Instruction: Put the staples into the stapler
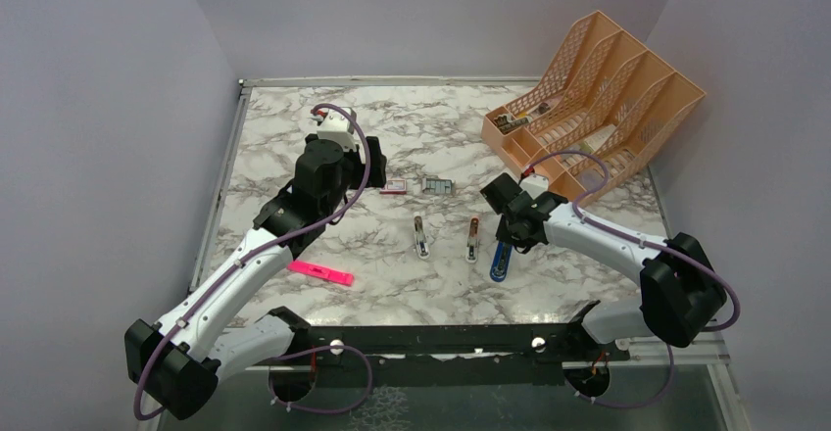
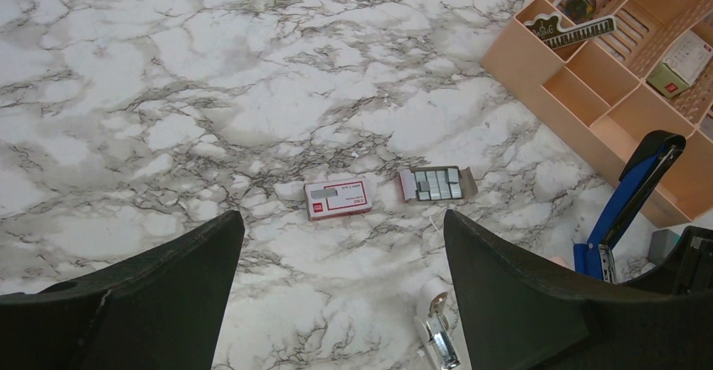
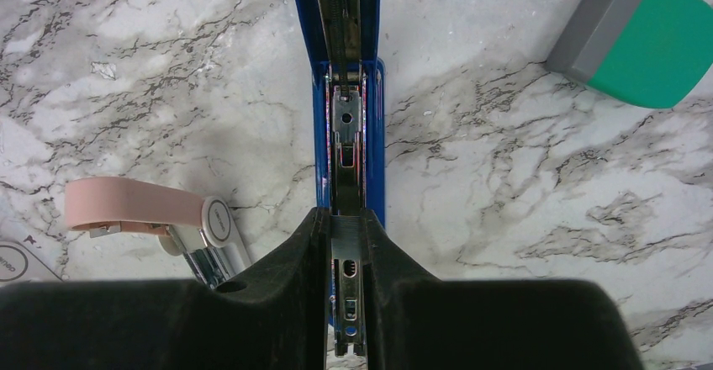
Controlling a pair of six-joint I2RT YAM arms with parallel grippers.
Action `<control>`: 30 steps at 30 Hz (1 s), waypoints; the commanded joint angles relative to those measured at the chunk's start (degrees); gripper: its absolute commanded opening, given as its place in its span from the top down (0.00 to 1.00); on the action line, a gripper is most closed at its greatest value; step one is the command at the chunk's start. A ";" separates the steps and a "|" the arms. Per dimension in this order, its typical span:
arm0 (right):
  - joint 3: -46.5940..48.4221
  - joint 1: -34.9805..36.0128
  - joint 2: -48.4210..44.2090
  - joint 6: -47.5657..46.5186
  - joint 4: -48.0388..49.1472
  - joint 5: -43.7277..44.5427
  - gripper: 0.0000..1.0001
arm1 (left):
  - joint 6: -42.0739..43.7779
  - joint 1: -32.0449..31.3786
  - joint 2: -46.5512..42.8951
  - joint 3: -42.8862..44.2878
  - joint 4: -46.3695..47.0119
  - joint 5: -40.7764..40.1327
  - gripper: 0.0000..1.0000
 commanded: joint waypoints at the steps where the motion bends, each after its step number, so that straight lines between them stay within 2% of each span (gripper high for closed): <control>1: -0.80 -0.22 0.84 0.52 0.61 -0.12 0.80 | -0.43 0.21 -0.14 0.12 0.14 1.25 0.11; 30: -1.37 -0.23 0.55 1.24 -0.13 -0.23 0.77 | -0.52 0.13 0.31 0.25 0.16 1.69 0.11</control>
